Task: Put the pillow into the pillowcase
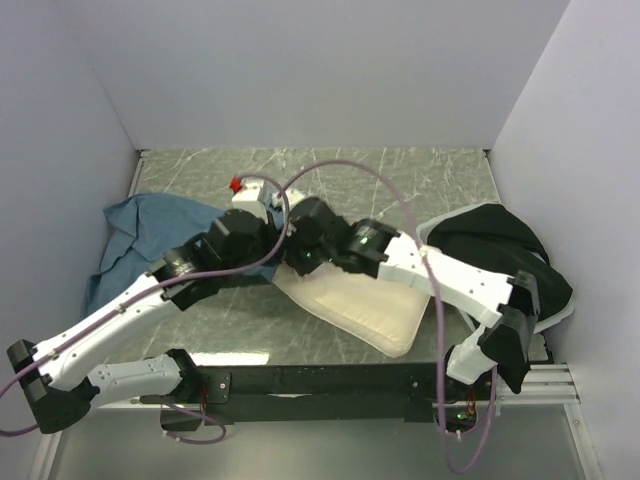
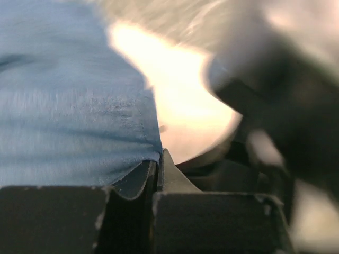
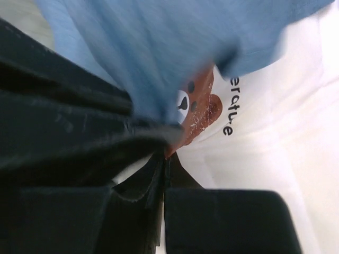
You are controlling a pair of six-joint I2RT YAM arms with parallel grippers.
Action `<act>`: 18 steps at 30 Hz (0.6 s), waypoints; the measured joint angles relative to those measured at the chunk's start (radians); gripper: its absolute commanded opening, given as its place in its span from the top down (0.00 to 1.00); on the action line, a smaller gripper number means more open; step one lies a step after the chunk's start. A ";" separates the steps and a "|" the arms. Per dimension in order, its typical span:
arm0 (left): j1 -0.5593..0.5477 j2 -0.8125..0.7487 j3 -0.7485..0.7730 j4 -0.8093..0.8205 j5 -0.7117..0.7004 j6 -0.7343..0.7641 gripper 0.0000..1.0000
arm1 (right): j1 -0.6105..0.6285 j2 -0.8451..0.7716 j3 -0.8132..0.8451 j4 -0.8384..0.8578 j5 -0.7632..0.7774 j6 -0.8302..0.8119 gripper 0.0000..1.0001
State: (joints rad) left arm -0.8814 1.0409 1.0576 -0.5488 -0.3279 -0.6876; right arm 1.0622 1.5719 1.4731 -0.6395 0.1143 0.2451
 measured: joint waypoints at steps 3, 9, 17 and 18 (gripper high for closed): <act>-0.001 -0.008 0.122 -0.002 0.076 0.121 0.99 | -0.067 -0.041 0.075 -0.029 -0.143 0.034 1.00; -0.028 -0.001 0.277 -0.015 0.272 0.255 0.99 | -0.245 -0.061 0.084 -0.002 -0.380 0.170 1.00; -0.041 0.057 0.366 -0.069 0.286 0.285 0.99 | -0.361 -0.088 -0.001 0.187 -0.622 0.370 1.00; -0.041 0.081 0.392 -0.069 0.286 0.285 0.99 | -0.371 -0.093 -0.006 0.199 -0.633 0.391 1.00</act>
State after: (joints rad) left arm -0.9226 1.1221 1.4498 -0.6174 -0.0418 -0.4023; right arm 0.6910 1.4792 1.4666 -0.4404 -0.5190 0.6365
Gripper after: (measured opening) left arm 0.022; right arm 0.009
